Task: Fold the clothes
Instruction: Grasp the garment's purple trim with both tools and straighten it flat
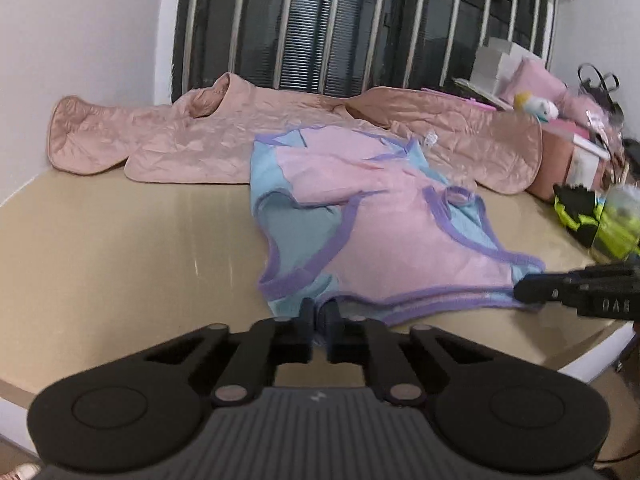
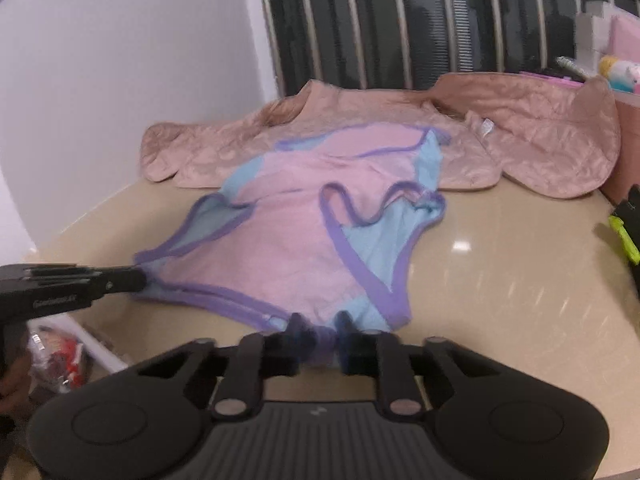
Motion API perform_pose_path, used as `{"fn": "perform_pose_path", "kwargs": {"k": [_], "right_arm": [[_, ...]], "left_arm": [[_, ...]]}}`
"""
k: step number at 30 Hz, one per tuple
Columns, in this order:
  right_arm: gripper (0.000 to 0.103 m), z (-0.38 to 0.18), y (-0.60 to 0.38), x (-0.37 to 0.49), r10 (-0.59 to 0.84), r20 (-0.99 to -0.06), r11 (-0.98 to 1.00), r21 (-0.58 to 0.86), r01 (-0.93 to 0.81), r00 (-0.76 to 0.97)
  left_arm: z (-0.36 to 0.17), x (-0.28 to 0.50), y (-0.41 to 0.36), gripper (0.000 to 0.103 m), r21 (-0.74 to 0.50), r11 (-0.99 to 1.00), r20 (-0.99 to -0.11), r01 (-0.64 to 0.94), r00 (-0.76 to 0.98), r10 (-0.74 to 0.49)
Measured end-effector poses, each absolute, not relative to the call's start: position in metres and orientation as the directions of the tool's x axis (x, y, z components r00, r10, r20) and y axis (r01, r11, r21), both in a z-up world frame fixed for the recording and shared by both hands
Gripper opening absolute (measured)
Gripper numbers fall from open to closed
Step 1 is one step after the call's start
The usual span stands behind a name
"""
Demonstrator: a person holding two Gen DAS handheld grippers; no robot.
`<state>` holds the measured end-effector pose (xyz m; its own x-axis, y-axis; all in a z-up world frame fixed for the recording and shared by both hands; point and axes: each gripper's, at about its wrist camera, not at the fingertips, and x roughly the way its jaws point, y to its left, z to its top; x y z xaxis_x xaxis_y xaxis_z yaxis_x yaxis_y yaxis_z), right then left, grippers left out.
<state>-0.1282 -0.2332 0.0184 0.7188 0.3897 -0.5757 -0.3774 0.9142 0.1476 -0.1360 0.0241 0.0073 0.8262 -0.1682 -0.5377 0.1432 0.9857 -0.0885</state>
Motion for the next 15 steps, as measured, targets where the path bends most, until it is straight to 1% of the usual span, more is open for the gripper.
{"fn": "perform_pose_path", "kwargs": {"k": [1, 5, 6, 8, 9, 10, 11, 12, 13, 14, 15], "right_arm": [[0.011, 0.017, -0.233, -0.129, 0.38, -0.575, 0.918, 0.14, -0.37, 0.724], [0.01, 0.021, -0.234, -0.138, 0.376, -0.604, 0.916, 0.128, -0.379, 0.703], [0.01, 0.021, -0.235, -0.141, 0.377, -0.609, 0.915, 0.128, -0.382, 0.698], [0.01, 0.023, -0.237, -0.146, 0.384, -0.613, 0.913, 0.14, -0.383, 0.691], [0.014, 0.024, -0.238, -0.148, 0.39, -0.611, 0.912, 0.152, -0.382, 0.689], [0.015, 0.029, -0.24, -0.148, 0.399, -0.596, 0.91, 0.161, -0.383, 0.697], [0.017, 0.034, -0.243, -0.149, 0.407, -0.581, 0.907, 0.17, -0.385, 0.705], [0.028, 0.038, -0.245, -0.149, 0.415, -0.566, 0.905, 0.178, -0.386, 0.712], [0.043, 0.046, -0.25, -0.147, 0.413, -0.525, 0.909, 0.182, -0.376, 0.744], [0.048, 0.052, -0.255, -0.142, 0.402, -0.492, 0.915, 0.176, -0.364, 0.772], [0.052, 0.055, -0.258, -0.133, 0.372, -0.485, 0.928, 0.16, -0.338, 0.792]], "left_arm": [[0.007, -0.138, 0.023, 0.002, -0.077, 0.986, -0.54, 0.151, 0.825, -0.168], [0.006, -0.151, 0.027, 0.001, -0.058, 0.979, -0.553, 0.197, 0.81, -0.196], [0.007, -0.154, 0.029, 0.002, -0.062, 0.977, -0.555, 0.204, 0.806, -0.203], [0.01, -0.153, 0.035, 0.004, -0.106, 0.972, -0.562, 0.209, 0.794, -0.232], [0.013, -0.153, 0.039, 0.012, -0.134, 0.968, -0.561, 0.211, 0.79, -0.25], [0.019, -0.15, 0.047, 0.03, -0.183, 0.959, -0.541, 0.216, 0.792, -0.282], [0.026, -0.148, 0.054, 0.043, -0.23, 0.948, -0.515, 0.22, 0.799, -0.31], [0.035, -0.145, 0.063, 0.063, -0.26, 0.94, -0.47, 0.221, 0.822, -0.323], [0.042, -0.139, 0.068, 0.069, -0.26, 0.943, -0.436, 0.207, 0.846, -0.306], [0.048, -0.129, 0.071, 0.069, -0.238, 0.953, -0.425, 0.187, 0.862, -0.275], [0.051, -0.115, 0.07, 0.069, -0.205, 0.964, -0.436, 0.167, 0.866, -0.243]]}}
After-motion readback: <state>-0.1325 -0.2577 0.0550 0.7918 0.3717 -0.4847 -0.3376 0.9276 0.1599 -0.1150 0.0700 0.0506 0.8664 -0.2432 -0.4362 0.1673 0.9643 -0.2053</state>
